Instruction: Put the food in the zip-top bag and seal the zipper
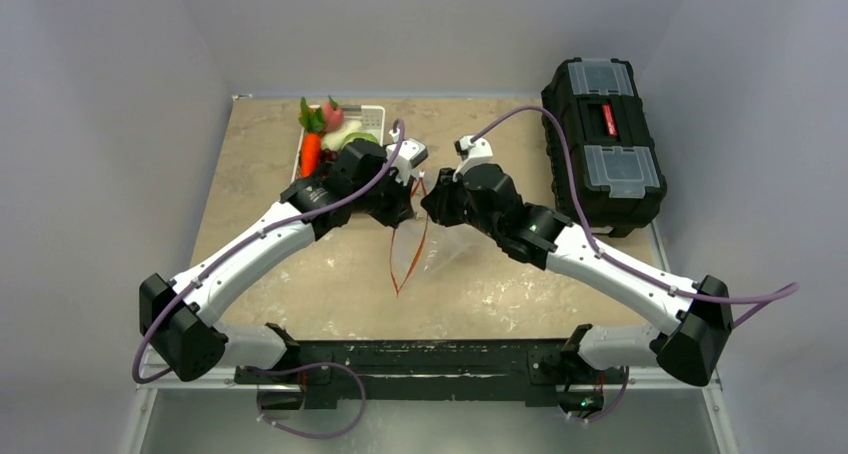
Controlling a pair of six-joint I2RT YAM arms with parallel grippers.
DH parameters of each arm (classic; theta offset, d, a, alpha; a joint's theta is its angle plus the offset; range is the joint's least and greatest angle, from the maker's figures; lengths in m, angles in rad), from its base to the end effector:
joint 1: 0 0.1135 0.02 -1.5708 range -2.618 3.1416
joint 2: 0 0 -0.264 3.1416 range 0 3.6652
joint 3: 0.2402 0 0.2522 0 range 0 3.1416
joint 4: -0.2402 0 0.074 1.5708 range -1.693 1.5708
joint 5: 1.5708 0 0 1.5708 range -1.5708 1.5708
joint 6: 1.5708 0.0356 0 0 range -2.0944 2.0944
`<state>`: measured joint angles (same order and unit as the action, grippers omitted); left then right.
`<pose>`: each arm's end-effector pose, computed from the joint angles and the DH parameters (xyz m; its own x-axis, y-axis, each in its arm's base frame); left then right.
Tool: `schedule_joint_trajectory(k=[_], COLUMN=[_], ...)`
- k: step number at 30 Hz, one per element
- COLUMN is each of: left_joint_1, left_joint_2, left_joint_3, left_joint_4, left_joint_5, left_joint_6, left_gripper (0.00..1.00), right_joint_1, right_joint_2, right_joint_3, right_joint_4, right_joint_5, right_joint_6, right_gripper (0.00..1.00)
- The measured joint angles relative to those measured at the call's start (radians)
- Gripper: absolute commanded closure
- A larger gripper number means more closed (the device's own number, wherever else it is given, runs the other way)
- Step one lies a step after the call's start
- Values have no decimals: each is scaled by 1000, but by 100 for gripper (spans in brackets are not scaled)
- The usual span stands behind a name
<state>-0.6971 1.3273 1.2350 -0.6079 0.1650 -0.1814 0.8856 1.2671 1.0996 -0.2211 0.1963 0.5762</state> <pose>0.2180 -0.1902 0.3366 -0.6176 0.2850 -0.7331 0.6285 0.7392 -0.2421 0.1910 0.2228 0.3425 -0.5526 0.1683 -0.8163 -0.4104 0.7975 0.4423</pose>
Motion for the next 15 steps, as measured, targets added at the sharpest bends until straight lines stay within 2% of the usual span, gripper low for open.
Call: schedule_joint_trajectory(k=[3,5,12,15], left_joint_1=[0,0,6,23], left_joint_2=[-1,-1,-1,-1], left_joint_3=[0,0,-1,-3], left_joint_4=[8,15,23,24], left_joint_5=[18,26,28,25], left_joint_6=[-14,-22,-55,-71], left_gripper=[100,100,100,100], right_joint_1=[8,19,118,175], right_joint_2=[-2,-10,-26,-23], right_joint_3=[0,-7,-19,-19], right_joint_4=[-5,-6,-50,-89], right_joint_5=[35,68,216,298], right_joint_6=[-2,-5,7,17], right_gripper=[59,52,42,42])
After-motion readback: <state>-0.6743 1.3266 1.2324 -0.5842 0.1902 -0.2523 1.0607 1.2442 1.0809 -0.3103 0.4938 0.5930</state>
